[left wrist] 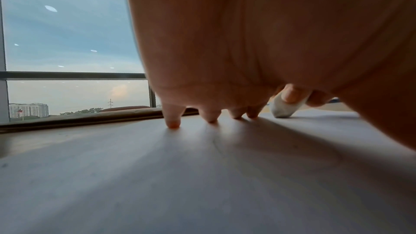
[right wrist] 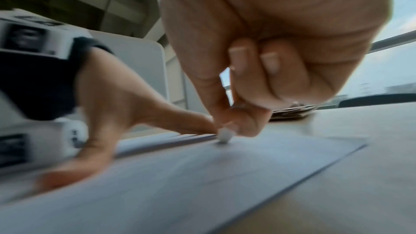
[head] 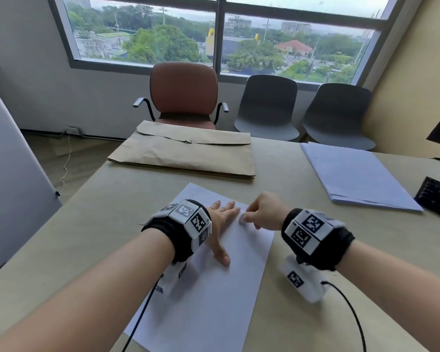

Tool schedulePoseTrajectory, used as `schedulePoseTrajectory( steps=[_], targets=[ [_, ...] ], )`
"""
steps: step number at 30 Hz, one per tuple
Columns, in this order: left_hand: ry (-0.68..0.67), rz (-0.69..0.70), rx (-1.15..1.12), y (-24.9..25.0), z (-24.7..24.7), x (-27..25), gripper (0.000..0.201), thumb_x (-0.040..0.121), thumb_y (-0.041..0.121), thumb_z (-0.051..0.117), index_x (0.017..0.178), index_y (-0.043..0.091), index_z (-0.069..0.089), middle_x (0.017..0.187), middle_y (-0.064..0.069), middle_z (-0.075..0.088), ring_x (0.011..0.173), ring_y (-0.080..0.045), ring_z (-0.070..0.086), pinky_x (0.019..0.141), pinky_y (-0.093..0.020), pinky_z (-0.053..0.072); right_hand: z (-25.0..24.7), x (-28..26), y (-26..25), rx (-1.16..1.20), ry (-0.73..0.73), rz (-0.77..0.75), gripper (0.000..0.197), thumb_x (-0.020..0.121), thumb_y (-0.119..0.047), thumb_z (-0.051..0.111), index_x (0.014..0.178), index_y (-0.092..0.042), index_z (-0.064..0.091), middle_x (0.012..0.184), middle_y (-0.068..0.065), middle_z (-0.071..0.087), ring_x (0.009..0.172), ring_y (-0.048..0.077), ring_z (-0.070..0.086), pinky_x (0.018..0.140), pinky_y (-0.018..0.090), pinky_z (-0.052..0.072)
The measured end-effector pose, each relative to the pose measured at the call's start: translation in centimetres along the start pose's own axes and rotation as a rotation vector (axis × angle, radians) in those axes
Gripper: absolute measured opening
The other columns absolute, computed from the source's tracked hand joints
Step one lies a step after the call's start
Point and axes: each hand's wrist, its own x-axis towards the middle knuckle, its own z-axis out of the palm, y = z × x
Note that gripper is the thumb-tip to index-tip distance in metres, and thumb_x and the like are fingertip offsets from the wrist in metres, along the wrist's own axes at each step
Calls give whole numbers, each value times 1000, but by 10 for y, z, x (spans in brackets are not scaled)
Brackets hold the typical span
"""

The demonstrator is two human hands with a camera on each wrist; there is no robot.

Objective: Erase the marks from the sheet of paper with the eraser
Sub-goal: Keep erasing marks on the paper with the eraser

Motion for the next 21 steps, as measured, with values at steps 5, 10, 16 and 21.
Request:
schedulePoseTrajectory(
  steps=[5, 10, 16, 21],
  targets=[
    [-21, -8, 19, -1, -1, 2, 126, 69, 51, 76, 147, 24, -19, 156, 8, -23, 144, -18, -19, 116, -49, -1, 13, -15, -7, 0, -183, -84, 39, 83, -22, 60, 45, -20, 51, 39, -9, 49, 33, 0, 44, 40, 9, 31],
    [-7, -7, -9, 0, -1, 0, 126, 69, 49, 77, 148, 26, -18, 156, 9, -20, 144, -17, -18, 116, -49, -2, 1, 3, -3, -21, -5, -6, 33, 83, -19, 58, 50, -16, 56, 52, -1, 55, 48, 8, 48, 48, 19, 37],
    [-31, -16, 16, 0, -1, 1, 126, 69, 51, 76, 148, 24, -20, 155, 9, -23, 144, -18, -19, 116, -49, 0, 6, -12, -5, -24, -134, -83, 24, 83, -22, 60, 67, -5, 68, 49, -7, 51, 39, 1, 47, 44, 12, 35],
    [-29, -27, 4, 2, -1, -1, 125, 70, 50, 76, 147, 26, -19, 155, 11, -22, 144, -18, -19, 117, -52, -1, 7, -8, -4, -64, 19, -40, 35, 83, -19, 56, 49, -12, 54, 49, 1, 42, 51, 15, 40, 51, 26, 34]
  ],
)
